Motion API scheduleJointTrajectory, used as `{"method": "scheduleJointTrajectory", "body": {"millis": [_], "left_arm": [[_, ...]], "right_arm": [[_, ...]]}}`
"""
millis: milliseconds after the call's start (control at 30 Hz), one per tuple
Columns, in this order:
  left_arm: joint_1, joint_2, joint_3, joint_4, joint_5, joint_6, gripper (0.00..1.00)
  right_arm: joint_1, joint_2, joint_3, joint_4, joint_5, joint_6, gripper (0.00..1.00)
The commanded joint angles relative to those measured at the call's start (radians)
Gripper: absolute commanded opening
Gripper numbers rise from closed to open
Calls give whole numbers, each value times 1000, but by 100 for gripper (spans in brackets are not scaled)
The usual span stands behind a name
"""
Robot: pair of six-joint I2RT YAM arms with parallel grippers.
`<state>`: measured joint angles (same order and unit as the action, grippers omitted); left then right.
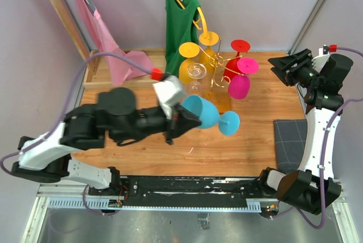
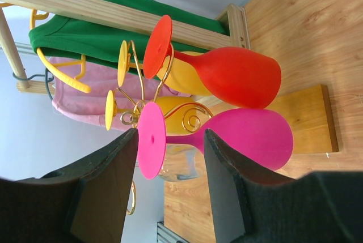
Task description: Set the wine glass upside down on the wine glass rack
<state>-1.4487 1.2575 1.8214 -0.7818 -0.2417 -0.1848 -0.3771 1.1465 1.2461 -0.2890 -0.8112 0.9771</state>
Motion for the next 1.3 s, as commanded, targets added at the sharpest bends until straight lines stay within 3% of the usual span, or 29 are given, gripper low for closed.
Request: {"method": "scheduleJointTrajectory", "body": {"millis": [0, 200, 333, 933, 1267], "left_arm": [[-7, -121, -11, 98, 3, -7, 0], [-7, -320, -127, 351, 16, 33, 0], [-6, -364, -144, 435, 5, 37, 0], [-1, -25, 136, 366, 28, 164, 0], [150, 11, 115, 346, 124, 115, 0]], "right_arm": [[-17, -16, -5, 32, -7, 16, 51], [-17, -24, -4, 66, -17, 38, 51], [-16, -32, 4, 74, -20, 49, 51], [-16, -84, -36, 82, -30, 53, 52], [-16, -85, -52, 92, -33, 56, 52]]}}
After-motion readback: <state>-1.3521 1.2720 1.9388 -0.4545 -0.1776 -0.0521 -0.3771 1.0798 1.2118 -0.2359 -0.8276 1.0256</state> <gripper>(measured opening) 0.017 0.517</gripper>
